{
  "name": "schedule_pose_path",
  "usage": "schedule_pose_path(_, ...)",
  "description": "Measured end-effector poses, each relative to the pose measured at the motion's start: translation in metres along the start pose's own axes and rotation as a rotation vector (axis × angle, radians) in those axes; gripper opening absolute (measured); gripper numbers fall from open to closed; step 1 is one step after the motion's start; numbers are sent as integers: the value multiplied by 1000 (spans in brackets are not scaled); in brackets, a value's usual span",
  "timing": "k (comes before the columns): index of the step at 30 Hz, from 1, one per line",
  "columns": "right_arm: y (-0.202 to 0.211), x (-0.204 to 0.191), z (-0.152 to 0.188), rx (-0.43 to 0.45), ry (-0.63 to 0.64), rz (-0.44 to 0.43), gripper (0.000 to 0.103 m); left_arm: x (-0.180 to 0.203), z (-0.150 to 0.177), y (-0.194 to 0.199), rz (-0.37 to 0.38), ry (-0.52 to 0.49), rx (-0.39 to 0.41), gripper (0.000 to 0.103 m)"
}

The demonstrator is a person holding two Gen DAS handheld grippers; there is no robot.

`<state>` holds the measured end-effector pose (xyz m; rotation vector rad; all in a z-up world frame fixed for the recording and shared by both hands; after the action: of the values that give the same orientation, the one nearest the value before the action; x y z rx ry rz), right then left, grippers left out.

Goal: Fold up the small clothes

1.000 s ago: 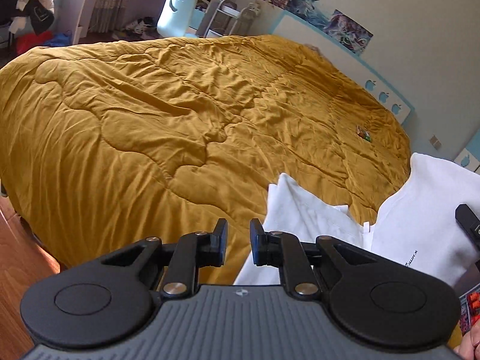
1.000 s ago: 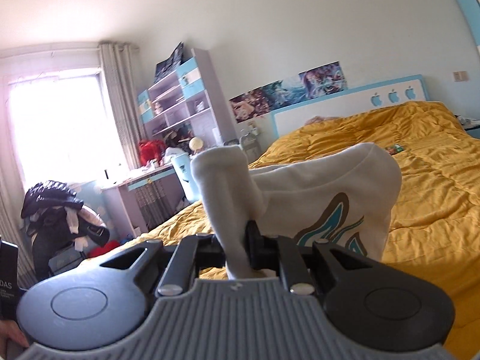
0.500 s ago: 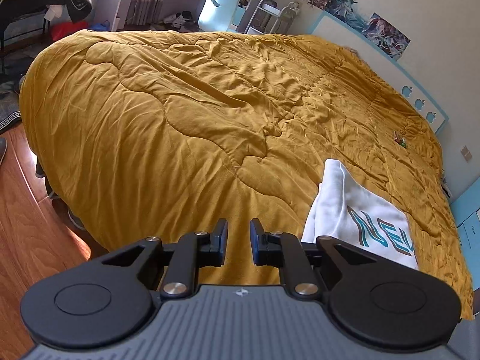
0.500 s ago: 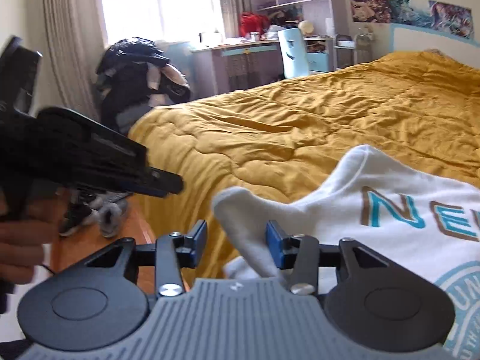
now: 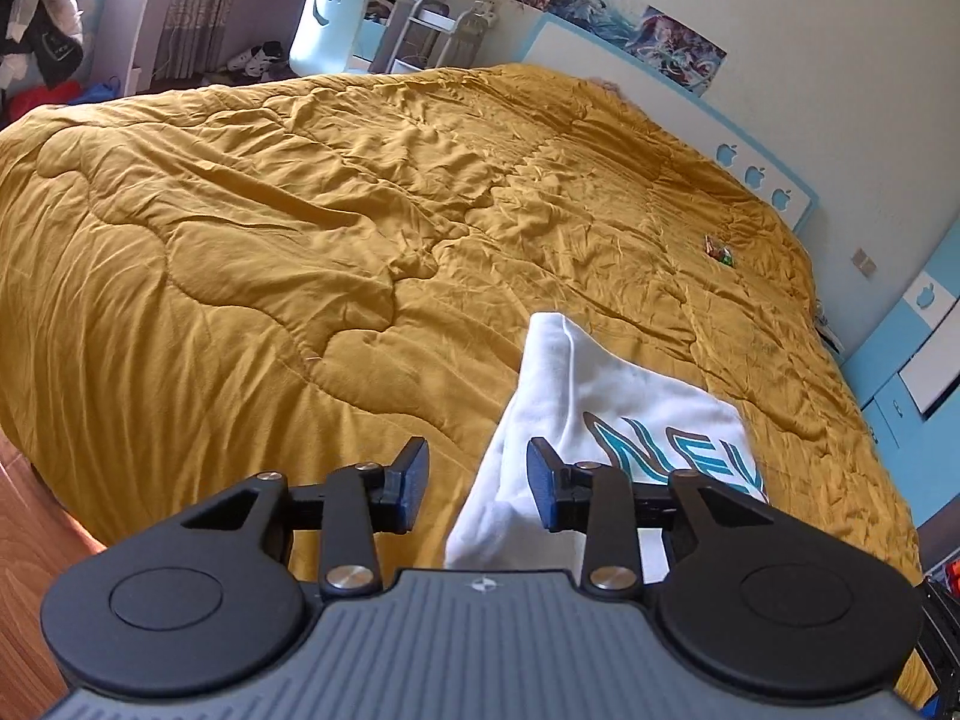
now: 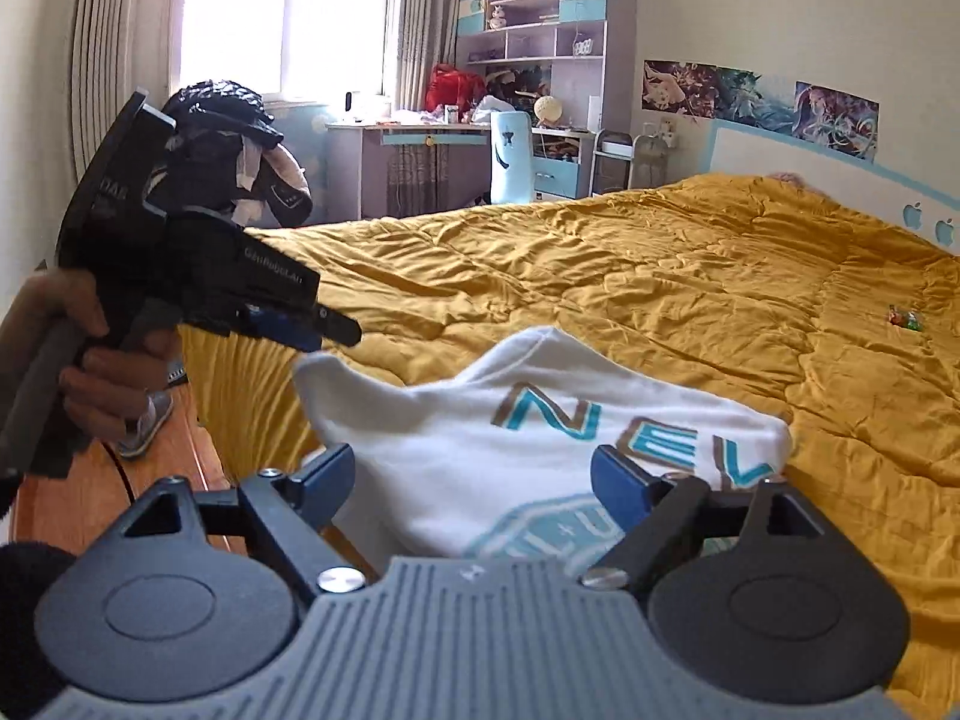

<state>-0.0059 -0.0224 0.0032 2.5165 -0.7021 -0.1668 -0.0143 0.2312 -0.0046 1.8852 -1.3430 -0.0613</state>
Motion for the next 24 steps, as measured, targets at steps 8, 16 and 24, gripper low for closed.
schedule_pose_path(8, 5, 23, 51, -140, -82, 212, 81, 49, 10, -25, -26, -171, -66, 40)
schedule_pose_path(16, 0, 24, 63, -144, -103, 319, 58, 69, 26, -35, -81, -227, -51, 40)
schedule_pose_path(24, 7, 42, 76, -176, -290, 324, 17, 78, 34, -38, -83, -283, -73, 40)
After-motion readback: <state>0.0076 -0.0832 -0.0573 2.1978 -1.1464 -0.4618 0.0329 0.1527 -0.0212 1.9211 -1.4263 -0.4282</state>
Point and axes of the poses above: each gripper's, at about its wrist camera, not at the fingertips, and y roughly against the way its jaws point, x to its right, z to its underside, the point moved 2 cm from there along -y, roughly the way its jaws point
